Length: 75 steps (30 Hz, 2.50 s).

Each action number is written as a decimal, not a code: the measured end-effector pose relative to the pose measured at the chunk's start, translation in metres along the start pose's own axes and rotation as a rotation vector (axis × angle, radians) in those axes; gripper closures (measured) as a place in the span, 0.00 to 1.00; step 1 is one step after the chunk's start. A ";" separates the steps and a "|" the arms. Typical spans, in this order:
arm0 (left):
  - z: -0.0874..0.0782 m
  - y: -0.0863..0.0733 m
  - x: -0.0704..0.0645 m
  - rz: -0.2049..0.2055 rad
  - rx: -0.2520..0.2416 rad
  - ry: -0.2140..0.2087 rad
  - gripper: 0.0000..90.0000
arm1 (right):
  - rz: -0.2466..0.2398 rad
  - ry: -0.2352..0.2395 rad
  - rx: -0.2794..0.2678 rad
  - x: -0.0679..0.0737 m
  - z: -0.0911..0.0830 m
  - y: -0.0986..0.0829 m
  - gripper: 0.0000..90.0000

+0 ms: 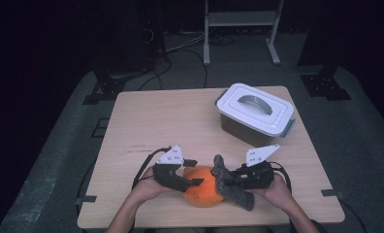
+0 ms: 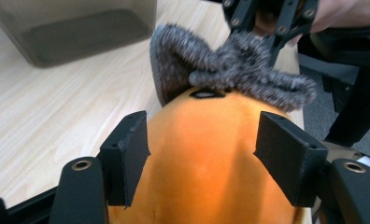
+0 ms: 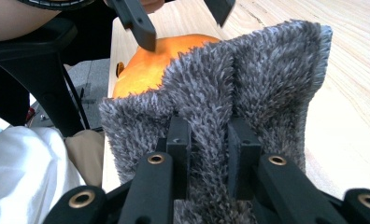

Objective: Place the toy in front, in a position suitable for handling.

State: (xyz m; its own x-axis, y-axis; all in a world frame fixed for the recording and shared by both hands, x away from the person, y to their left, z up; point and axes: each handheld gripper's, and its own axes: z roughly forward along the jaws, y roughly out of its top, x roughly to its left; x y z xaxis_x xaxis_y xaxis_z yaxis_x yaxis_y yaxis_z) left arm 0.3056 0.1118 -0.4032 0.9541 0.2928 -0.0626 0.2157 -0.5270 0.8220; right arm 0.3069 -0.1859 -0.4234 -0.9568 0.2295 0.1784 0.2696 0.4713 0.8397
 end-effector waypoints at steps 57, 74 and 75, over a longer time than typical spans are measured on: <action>0.007 -0.009 -0.012 0.117 -0.051 0.069 0.36 | -0.014 -0.032 0.007 0.000 -0.017 -0.002 0.81; -0.007 -0.004 -0.005 0.095 -0.090 0.112 0.24 | 0.086 -0.152 -0.069 -0.005 -0.098 -0.034 0.82; -0.008 -0.004 -0.005 0.091 -0.095 0.112 0.23 | 0.091 -0.162 -0.070 -0.005 -0.102 -0.036 0.82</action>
State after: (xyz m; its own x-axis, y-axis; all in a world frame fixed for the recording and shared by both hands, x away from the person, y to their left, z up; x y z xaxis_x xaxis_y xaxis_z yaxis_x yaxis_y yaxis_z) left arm 0.2988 0.1188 -0.4016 0.9385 0.3372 0.0741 0.1035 -0.4796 0.8713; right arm 0.2905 -0.2908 -0.4017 -0.8973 0.4050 0.1757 0.3411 0.3832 0.8584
